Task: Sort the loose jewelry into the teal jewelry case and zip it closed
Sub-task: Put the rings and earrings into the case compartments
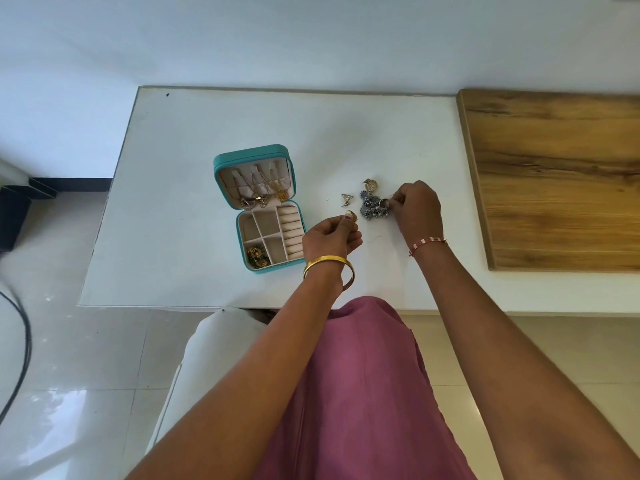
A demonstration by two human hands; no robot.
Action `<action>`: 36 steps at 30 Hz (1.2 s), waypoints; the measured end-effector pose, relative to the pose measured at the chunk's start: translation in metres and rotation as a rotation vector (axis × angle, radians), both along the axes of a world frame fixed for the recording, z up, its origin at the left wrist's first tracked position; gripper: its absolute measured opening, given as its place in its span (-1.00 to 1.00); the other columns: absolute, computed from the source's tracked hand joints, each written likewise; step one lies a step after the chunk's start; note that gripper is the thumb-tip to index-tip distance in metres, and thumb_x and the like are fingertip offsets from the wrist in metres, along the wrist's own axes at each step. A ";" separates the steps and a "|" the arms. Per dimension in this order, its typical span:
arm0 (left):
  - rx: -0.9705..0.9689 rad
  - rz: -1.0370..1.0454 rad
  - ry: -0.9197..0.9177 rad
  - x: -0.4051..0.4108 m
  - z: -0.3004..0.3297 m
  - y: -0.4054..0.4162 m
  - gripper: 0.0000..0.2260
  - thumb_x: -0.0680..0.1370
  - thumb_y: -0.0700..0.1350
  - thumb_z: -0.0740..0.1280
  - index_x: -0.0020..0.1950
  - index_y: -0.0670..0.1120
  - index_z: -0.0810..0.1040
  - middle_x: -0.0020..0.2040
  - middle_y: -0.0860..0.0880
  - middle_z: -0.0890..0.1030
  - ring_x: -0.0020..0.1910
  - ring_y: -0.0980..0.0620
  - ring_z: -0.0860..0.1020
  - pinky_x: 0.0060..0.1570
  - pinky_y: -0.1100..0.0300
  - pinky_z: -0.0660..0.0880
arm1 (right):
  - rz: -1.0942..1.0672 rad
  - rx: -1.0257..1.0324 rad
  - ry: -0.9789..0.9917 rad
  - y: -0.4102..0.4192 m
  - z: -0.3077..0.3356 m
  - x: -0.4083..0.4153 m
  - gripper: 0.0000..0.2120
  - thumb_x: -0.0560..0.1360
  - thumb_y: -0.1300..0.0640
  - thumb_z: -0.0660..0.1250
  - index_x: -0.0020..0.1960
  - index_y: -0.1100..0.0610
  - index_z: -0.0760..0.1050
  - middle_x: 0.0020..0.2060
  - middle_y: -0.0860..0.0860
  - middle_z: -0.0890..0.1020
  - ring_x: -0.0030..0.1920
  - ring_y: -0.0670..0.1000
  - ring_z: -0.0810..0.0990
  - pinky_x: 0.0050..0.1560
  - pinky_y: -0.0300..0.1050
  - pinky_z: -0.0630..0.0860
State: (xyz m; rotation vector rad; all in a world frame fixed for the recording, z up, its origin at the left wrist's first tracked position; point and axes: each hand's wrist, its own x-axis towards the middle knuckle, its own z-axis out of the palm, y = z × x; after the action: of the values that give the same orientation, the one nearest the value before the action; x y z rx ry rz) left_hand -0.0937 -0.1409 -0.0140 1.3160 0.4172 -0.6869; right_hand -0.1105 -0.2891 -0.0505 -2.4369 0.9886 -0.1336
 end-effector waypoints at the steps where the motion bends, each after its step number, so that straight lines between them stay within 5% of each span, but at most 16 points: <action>1: -0.001 -0.001 0.001 0.000 0.000 0.000 -0.84 0.51 -0.24 0.32 0.02 -0.31 0.56 -0.30 -0.09 0.56 -0.33 0.04 0.54 -0.29 0.31 0.59 | -0.001 0.003 -0.007 0.001 0.000 -0.001 -0.86 0.46 0.21 0.34 -0.11 0.31 0.56 -0.06 0.24 0.57 -0.04 0.21 0.54 -0.15 -0.13 0.34; 12: 0.036 -0.031 -0.013 -0.002 0.003 0.007 -0.91 0.50 -0.22 0.34 -0.07 -0.24 0.56 -0.28 -0.05 0.56 -0.32 0.07 0.54 -0.22 0.29 0.58 | -0.017 0.073 -0.135 0.011 -0.004 -0.018 -0.84 0.43 0.38 0.29 -0.05 0.32 0.61 -0.04 0.24 0.64 0.01 0.18 0.60 0.08 -0.08 0.46; 18: -0.075 -0.058 -0.023 -0.010 0.006 0.033 -0.90 0.52 -0.26 0.29 -0.18 -0.16 0.55 -0.29 -0.07 0.59 -0.35 0.10 0.59 -0.27 0.31 0.58 | -0.118 0.106 -0.265 0.034 0.001 -0.032 -0.91 0.43 0.36 0.34 -0.10 0.28 0.60 -0.07 0.20 0.61 -0.20 0.06 0.57 -0.18 -0.38 0.33; 22: -0.096 -0.005 0.003 -0.021 0.002 0.063 -0.89 0.52 -0.30 0.27 -0.16 -0.17 0.55 -0.43 0.03 0.62 -0.41 0.14 0.61 -0.30 0.32 0.58 | -0.154 0.319 -0.397 0.079 0.015 -0.043 -0.91 0.43 0.34 0.33 -0.16 0.21 0.58 -0.22 0.03 0.62 -0.38 -0.20 0.50 -0.30 -0.52 0.37; 26: -0.070 0.052 0.031 -0.027 -0.003 0.090 -0.89 0.51 -0.34 0.26 -0.15 -0.17 0.53 -0.43 0.01 0.63 -0.43 0.13 0.61 -0.29 0.31 0.59 | -0.109 0.595 -0.434 0.118 0.021 -0.048 -0.76 0.44 0.34 0.32 -0.25 0.01 0.49 -0.22 0.04 0.63 -0.35 -0.08 0.57 -0.22 -0.17 0.55; 32: -0.098 0.107 -0.014 -0.021 -0.004 0.105 -0.89 0.51 -0.34 0.27 -0.16 -0.17 0.54 -0.40 -0.01 0.64 -0.39 0.11 0.62 -0.27 0.29 0.60 | -0.050 0.966 -0.414 0.144 0.033 -0.045 -0.87 0.53 0.33 0.23 -0.15 0.15 0.44 -0.31 0.09 0.63 -0.47 -0.11 0.55 -0.37 -0.24 0.57; 36: -0.137 0.094 -0.026 -0.018 -0.003 0.109 -0.88 0.52 -0.33 0.26 -0.14 -0.17 0.54 -0.37 0.03 0.66 -0.35 0.11 0.64 -0.24 0.30 0.60 | -0.073 0.999 -0.395 0.148 0.036 -0.045 -0.94 0.52 0.33 0.24 -0.06 0.25 0.48 -0.31 0.08 0.62 -0.49 -0.12 0.55 -0.38 -0.26 0.57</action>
State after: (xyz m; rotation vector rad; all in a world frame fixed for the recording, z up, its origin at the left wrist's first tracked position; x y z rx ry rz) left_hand -0.1119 -0.0319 -0.0169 1.1679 0.4016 -0.6088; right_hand -0.1550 -0.1409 -0.0142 -1.3935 0.7081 -0.1037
